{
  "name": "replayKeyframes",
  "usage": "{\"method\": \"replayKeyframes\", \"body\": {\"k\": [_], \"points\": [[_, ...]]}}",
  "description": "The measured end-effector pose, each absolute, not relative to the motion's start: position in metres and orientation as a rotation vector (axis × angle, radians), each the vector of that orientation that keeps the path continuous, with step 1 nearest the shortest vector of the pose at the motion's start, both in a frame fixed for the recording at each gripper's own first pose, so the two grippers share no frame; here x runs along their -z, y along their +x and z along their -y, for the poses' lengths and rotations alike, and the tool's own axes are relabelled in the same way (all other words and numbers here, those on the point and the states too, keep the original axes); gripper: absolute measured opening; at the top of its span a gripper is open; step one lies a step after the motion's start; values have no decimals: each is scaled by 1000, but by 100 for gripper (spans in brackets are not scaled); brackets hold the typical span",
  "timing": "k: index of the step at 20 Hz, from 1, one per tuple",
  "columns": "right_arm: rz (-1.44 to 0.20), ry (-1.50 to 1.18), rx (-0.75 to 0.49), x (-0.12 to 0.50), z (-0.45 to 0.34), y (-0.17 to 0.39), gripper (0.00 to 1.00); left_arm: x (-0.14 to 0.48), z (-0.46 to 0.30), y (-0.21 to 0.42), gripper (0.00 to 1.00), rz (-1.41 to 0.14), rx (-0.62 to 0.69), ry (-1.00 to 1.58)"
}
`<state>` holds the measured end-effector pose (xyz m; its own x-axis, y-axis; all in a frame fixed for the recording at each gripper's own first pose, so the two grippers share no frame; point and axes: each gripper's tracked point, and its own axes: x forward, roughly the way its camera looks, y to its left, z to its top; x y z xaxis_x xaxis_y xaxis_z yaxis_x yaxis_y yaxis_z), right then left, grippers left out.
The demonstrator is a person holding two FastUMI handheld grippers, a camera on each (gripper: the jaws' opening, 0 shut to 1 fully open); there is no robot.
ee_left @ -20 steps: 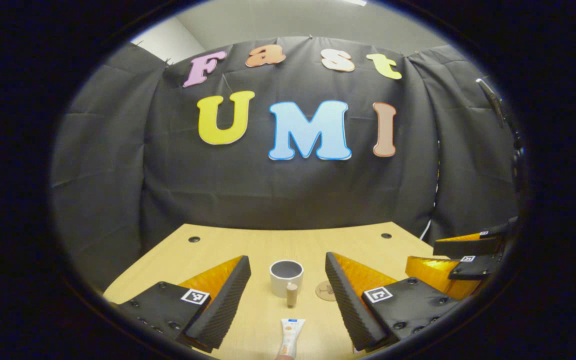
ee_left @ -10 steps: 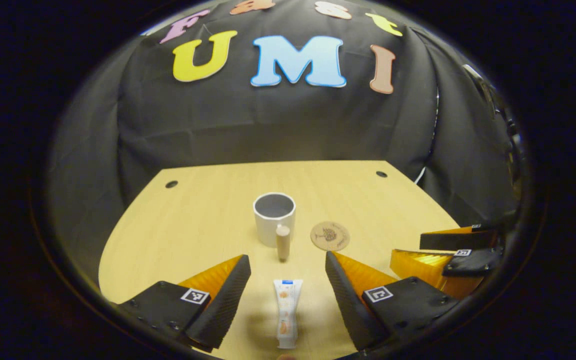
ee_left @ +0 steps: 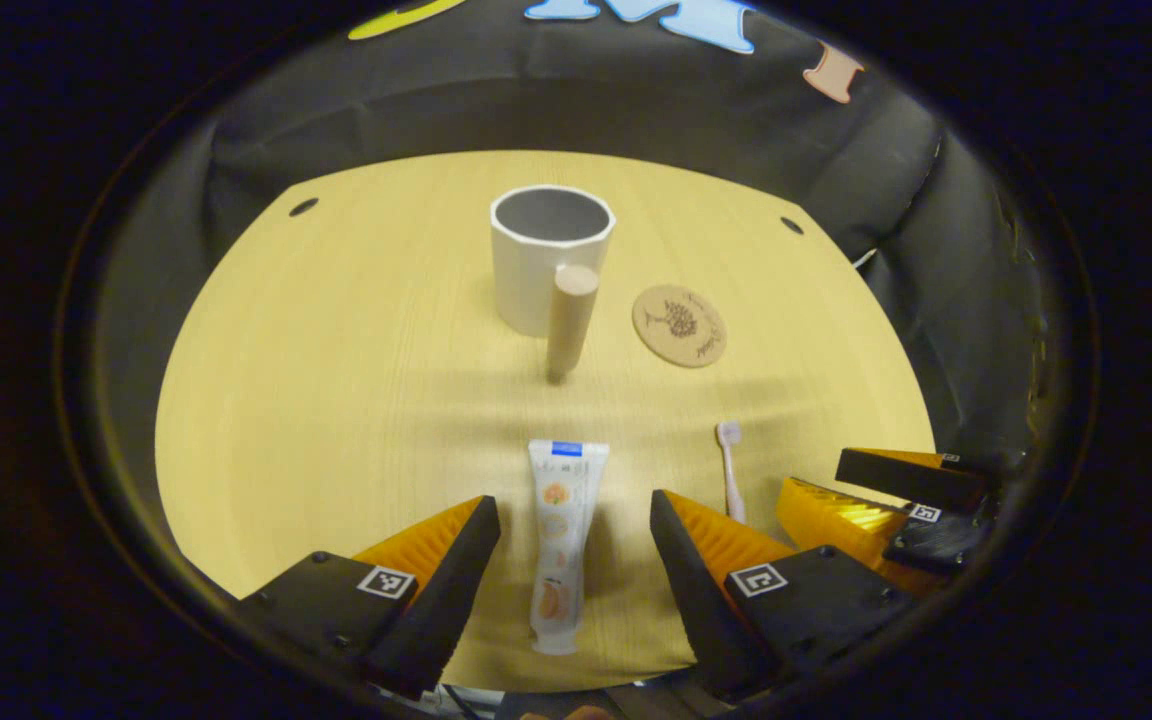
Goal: Put the toothbrush and toothpaste on the desktop into the cup, then pick up the cup and place it on the coaster on the desktop.
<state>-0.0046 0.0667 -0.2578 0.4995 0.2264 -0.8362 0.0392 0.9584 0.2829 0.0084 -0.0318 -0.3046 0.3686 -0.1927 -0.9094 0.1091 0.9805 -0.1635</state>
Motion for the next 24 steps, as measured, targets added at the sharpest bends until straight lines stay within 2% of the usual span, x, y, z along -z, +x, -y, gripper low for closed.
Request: {"method": "replayKeyframes", "body": {"k": [2,3,11,14,15,16,17,18,19,21,22,23,24], "points": [[-1107,287,-125,269,-74,-11,86,314,33,5,96,-1237,183,-84],[-1140,282,-126,275,-75,-14,86,318,35,1,100,-1264,177,-78],[-1301,277,-143,313,-92,-27,86,346,20,-15,97,-1392,156,-66],[-1311,255,-126,317,-90,-24,83,347,20,-10,89,-1386,164,-43],[-1327,247,-124,317,-88,-25,75,348,19,-10,87,-1387,165,-38],[-1328,232,-109,319,-85,-25,75,347,20,-10,85,-1388,166,-33],[-1335,225,-93,318,-81,-25,64,349,18,-9,77,-1385,164,-18],[-1345,219,-96,320,-81,-27,54,350,18,-10,78,-1387,166,-15],[-1345,214,-97,321,-81,-27,52,350,17,-11,63,-1383,163,-7],[-1362,169,-109,320,-78,-30,51,351,14,-10,53,-1378,164,3],[-1373,193,-79,325,-79,-31,53,351,14,-10,54,-1375,167,7],[-1378,201,-85,325,-80,-30,16,352,14,-8,49,-1375,154,0],[-1374,204,-89,322,-80,-32,17,351,13,-9,43,-1375,159,3]]}}
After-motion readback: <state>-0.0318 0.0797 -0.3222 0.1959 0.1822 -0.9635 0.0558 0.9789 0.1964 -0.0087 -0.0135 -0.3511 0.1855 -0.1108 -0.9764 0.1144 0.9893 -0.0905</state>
